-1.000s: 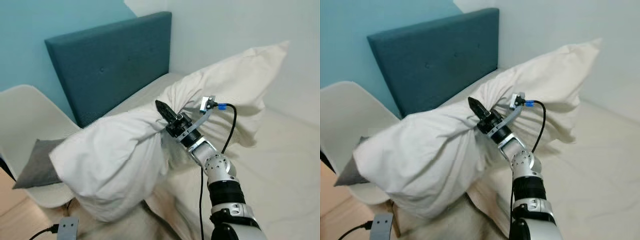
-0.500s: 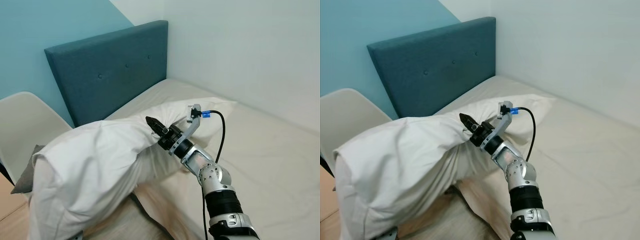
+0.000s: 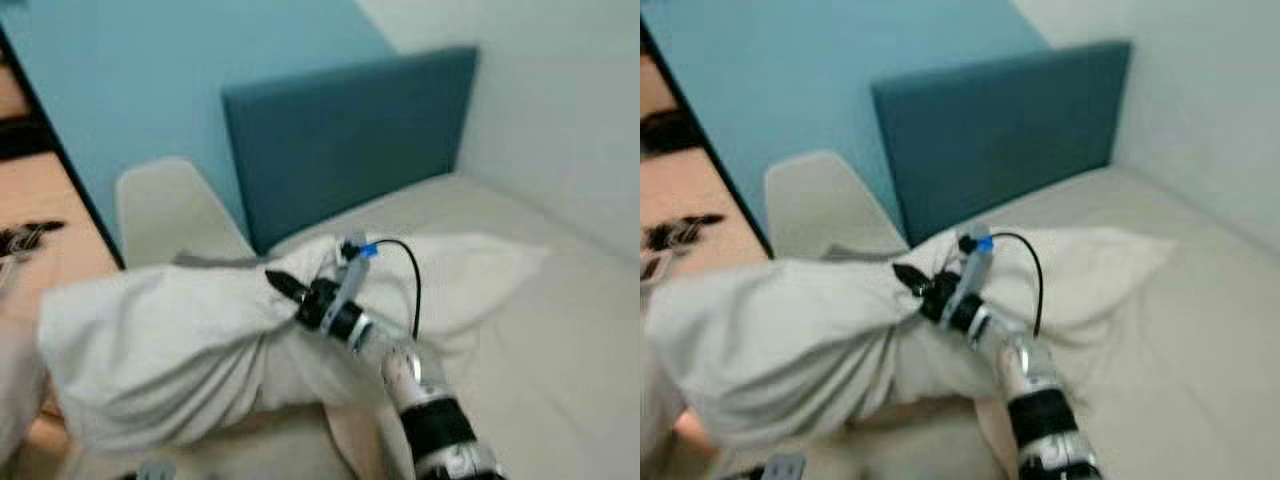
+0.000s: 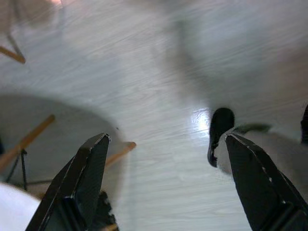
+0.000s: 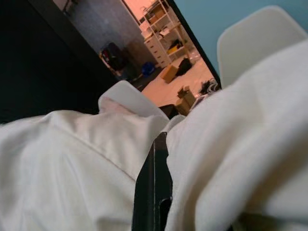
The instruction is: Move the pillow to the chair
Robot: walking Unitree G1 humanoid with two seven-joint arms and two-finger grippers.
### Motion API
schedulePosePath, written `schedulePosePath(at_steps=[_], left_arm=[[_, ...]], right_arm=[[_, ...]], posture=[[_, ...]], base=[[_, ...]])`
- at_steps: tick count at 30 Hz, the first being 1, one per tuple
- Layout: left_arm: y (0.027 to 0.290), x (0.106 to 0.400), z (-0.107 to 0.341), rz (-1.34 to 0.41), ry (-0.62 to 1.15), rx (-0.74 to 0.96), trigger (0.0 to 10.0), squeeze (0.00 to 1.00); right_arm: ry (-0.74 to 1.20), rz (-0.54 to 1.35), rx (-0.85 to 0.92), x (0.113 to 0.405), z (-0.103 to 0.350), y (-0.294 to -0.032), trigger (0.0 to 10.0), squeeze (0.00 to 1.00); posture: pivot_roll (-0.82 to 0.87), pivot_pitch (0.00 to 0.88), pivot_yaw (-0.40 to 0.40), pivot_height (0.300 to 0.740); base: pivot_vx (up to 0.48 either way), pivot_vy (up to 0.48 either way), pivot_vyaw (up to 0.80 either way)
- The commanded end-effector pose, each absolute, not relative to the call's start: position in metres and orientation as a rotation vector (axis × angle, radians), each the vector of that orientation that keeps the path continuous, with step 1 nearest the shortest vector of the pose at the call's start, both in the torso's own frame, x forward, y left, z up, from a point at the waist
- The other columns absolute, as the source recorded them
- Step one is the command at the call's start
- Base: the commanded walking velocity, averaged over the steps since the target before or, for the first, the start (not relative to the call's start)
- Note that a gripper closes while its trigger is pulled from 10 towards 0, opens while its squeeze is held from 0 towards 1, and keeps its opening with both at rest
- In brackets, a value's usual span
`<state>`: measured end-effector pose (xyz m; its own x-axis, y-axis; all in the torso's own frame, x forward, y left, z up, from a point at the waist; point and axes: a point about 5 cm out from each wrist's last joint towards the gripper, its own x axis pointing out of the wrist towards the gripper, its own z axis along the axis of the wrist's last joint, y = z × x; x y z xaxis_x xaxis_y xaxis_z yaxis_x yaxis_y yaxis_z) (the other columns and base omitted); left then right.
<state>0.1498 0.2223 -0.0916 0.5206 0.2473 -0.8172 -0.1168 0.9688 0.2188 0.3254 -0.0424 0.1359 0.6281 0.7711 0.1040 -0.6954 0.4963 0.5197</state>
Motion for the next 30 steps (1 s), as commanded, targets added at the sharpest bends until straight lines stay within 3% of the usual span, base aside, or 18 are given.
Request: schedulePosePath(at_steps=[1, 30], left_arm=[[0.2270, 0.1444, -0.0927, 0.230, 1.017, 0.153, 10.0, 0.00], [0.2271, 0.1400, -0.0944, 0.237, 1.034, 0.169, 10.0, 0.00]], right_arm=[[0.033, 0.968, 0.574, 0.3228, 0.1584, -0.0249, 10.0, 0.00], [0.035, 0.987, 0.548, 0.3200, 0.1562, -0.0238, 10.0, 0.00]], posture=[[-0.05, 0.000, 0.037, 0.740], [-0.05, 0.000, 0.032, 0.740]], base=[[0.000, 0.000, 0.79], [0.000, 0.000, 0.79]])
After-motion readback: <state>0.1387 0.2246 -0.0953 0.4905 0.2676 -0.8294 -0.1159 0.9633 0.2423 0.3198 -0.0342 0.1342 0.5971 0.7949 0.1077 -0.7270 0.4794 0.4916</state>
